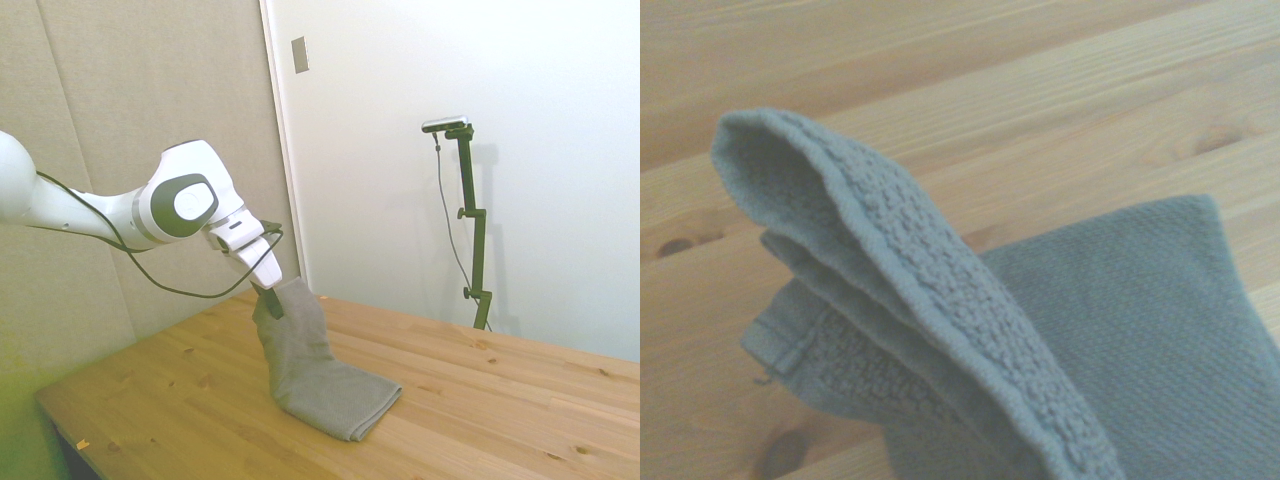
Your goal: Fold the towel
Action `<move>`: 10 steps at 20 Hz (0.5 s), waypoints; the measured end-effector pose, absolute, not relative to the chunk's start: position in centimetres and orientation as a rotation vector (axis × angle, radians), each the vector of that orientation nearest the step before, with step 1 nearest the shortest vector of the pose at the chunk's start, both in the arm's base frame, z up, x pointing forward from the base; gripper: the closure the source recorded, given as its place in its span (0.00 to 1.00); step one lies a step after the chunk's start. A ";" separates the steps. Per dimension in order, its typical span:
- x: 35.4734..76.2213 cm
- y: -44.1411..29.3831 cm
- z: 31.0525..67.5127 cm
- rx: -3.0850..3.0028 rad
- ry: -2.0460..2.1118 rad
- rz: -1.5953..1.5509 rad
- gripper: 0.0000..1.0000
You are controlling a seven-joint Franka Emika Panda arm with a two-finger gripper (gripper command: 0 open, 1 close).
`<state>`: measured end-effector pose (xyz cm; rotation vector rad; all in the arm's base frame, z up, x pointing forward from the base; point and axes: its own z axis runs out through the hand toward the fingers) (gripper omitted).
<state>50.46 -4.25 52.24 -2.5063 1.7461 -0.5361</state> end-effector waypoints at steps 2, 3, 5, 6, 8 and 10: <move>49.2 -7.9 52.6 -2.463 1.772 -0.531 1.00; 48.7 -9.9 52.4 -2.444 1.790 -0.525 1.00; 47.7 -13.4 51.7 -2.415 1.813 -0.522 1.00; 47.4 -15.1 51.1 -2.395 1.825 -0.519 1.00; 46.9 -17.8 49.6 -2.367 1.833 -0.509 1.00; 47.1 -19.5 48.4 -2.349 1.809 -0.496 1.00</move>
